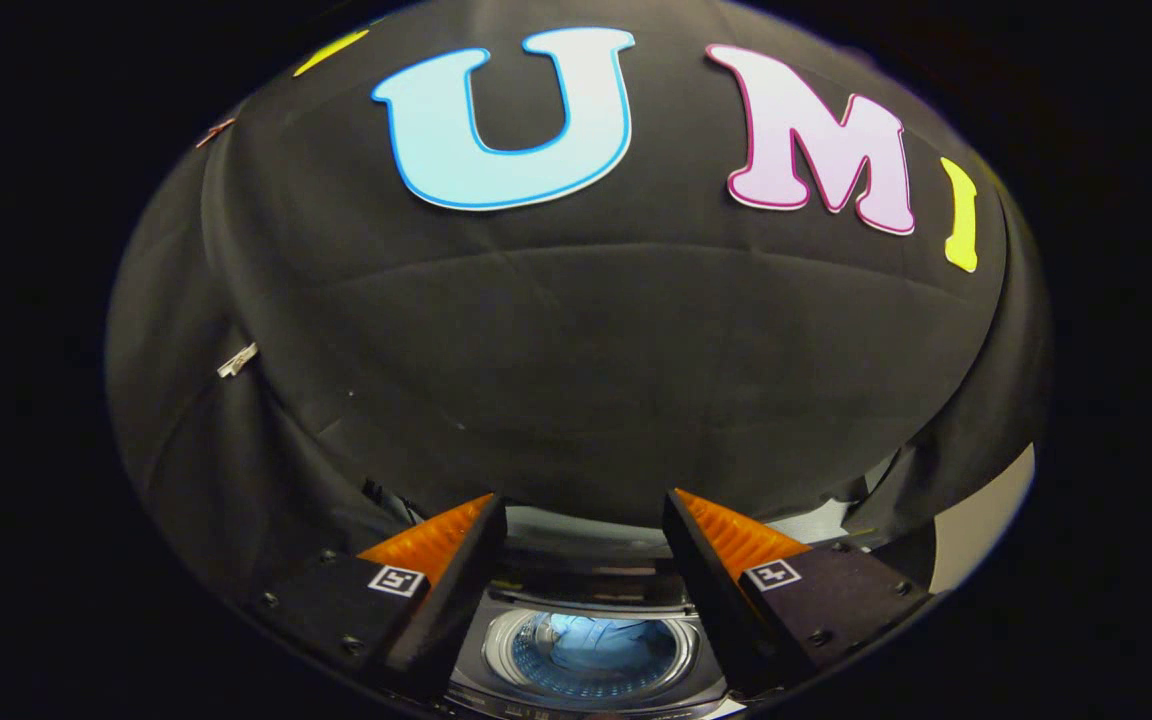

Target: Put the clothes into the washing machine and then close the washing machine lid.

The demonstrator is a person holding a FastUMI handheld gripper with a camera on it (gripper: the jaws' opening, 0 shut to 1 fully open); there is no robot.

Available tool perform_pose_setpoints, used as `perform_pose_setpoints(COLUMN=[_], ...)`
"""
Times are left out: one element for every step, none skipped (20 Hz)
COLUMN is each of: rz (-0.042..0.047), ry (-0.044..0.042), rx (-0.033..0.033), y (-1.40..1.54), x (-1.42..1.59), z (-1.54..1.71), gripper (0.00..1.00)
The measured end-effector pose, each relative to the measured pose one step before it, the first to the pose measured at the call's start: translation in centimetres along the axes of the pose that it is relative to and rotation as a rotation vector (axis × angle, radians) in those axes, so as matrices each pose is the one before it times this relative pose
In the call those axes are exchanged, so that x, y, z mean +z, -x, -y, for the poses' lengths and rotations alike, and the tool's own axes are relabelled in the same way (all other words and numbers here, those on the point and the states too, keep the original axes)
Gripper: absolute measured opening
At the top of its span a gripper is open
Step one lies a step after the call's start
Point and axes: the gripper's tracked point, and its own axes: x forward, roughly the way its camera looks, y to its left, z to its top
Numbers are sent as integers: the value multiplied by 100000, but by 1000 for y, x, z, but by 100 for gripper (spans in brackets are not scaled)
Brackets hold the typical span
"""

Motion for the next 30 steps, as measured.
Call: perform_pose_setpoints(rz=[-1316,-2655,4134,-613,1448,684,557,1278,1154,1446,1140,947,637,292,384,766,861,1431,1245,1003,1002,1110,636,137,45,-149,72,268,66,153], ry=[-78,-1455,-2079,-1375,365,1406,-109,231,1525,506,408,834,666,-314,-224,-6,1159,-326,-611,-133,248,489,-186,-367,-14,208,170,-45,-175,-88], rx=[-1807,920,-83,313,-161,-234,-40,219,349,171,164,231,232,302,264,-96,152,77,-80,-194,-168,-34,48,165,135,254,242,338,217,-19], y=[-606,-34,-28,146,452,392,617,704,846,948,817,902,430,359,343,516,296,369,407,344,194,192,90,198,125,259,37,69,132,219], x=[-537,-861,706,-582,-100,-291,-327,-616,-635,-663,-672,-715,-513,-469,-481,-490,-350,-334,-311,-313,-253,-255,-110,-322,-233,-165,-124,-266,-206,-378], z=[408,-22,86,136,-43,-27,-5,-191,-189,-97,-165,-163,8,29,-16,-161,-45,-69,-36,-68,-34,-16,23,-10,-12,-56,31,-23,1,98], gripper=[100,100,100,100,100,100,100,100,100,100,100,100,100,100,100,100,100,100,100,100,100,100,100,100,100,100,100,100,100,100])
